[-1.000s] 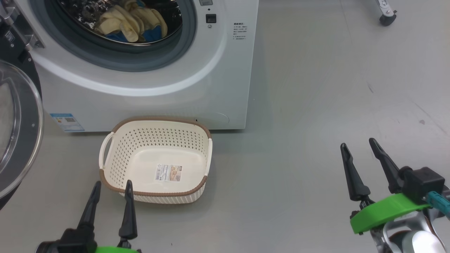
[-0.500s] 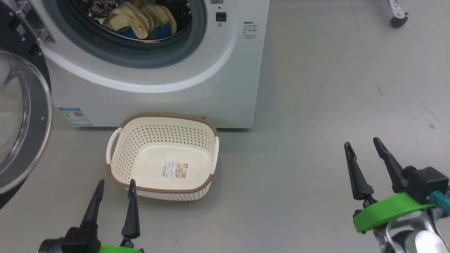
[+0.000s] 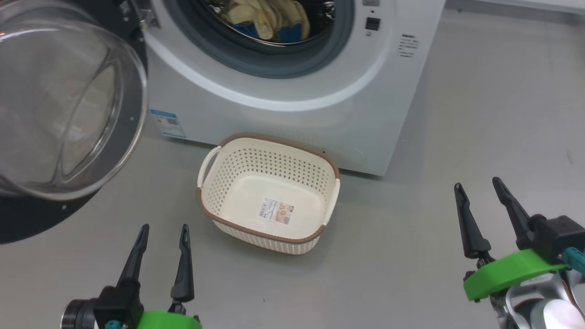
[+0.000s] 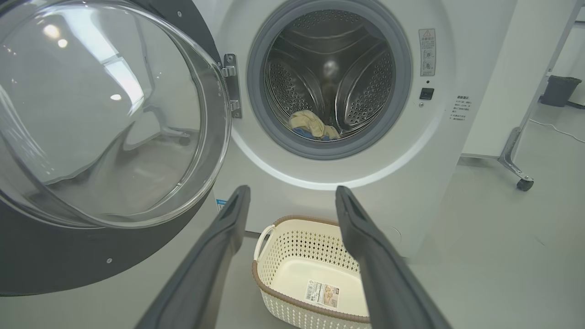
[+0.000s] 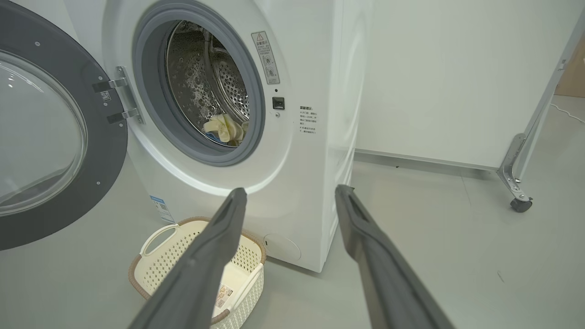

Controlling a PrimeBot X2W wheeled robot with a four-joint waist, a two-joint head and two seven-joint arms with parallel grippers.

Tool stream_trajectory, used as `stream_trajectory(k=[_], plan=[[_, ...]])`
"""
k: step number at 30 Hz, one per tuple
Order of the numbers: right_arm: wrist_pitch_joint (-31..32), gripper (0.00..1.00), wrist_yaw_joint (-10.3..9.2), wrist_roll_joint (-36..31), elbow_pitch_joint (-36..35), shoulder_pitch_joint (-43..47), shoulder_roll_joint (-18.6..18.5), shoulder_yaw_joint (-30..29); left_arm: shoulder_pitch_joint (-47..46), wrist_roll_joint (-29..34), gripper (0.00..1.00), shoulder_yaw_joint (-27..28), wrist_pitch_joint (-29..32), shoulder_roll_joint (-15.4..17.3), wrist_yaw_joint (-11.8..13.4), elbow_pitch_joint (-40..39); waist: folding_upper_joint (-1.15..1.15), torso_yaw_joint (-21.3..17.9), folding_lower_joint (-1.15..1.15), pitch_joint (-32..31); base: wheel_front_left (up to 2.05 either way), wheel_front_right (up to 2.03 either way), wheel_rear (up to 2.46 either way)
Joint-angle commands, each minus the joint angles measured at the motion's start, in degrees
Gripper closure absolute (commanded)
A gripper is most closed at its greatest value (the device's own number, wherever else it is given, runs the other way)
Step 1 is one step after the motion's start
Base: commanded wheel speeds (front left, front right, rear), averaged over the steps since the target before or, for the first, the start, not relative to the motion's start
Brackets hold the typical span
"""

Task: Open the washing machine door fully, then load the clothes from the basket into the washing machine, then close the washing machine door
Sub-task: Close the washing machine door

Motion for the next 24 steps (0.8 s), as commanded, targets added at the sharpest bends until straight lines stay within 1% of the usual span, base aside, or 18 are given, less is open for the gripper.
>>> stream_trajectory(k=[1, 9, 14, 19, 24], plan=[[0.44, 0.00, 0.01, -0.35, -2.06, -1.47, -0.66, 1.14, -1.31, 0.08, 0.00, 1.69, -0.37, 0.23, 1.99, -1.61, 0.00, 5.07, 0.00, -1.03, 0.00, 0.00, 0.00], [1.52, 0.00, 0.01, -1.28, -2.55, -2.00, -0.66, 3.08, -0.21, 0.20, 0.00, 1.82, -0.38, -0.54, 1.81, -1.50, 0.00, 14.08, 0.00, -1.93, 0.00, 0.00, 0.00], [2.04, 0.00, 0.01, -1.19, -2.66, -1.52, -0.66, 3.68, 0.66, 0.54, 0.00, 2.24, -0.38, -0.88, 1.98, -1.88, 0.00, 18.25, 0.00, -2.61, 0.00, 0.00, 0.00], [2.20, 0.00, 0.01, -0.86, -2.60, -1.14, -0.66, 4.07, 1.46, 0.65, 0.00, 2.85, -0.38, -0.87, 2.12, -2.40, 0.00, 20.20, 0.00, -2.73, 0.00, 0.00, 0.00], [2.52, 0.00, 0.01, -0.81, -2.28, -1.97, -0.66, 5.41, 2.47, 1.00, 0.00, 4.13, -0.38, -0.94, 2.80, -3.51, 0.00, 20.60, 0.00, -2.08, 0.00, 0.00, 0.00]])
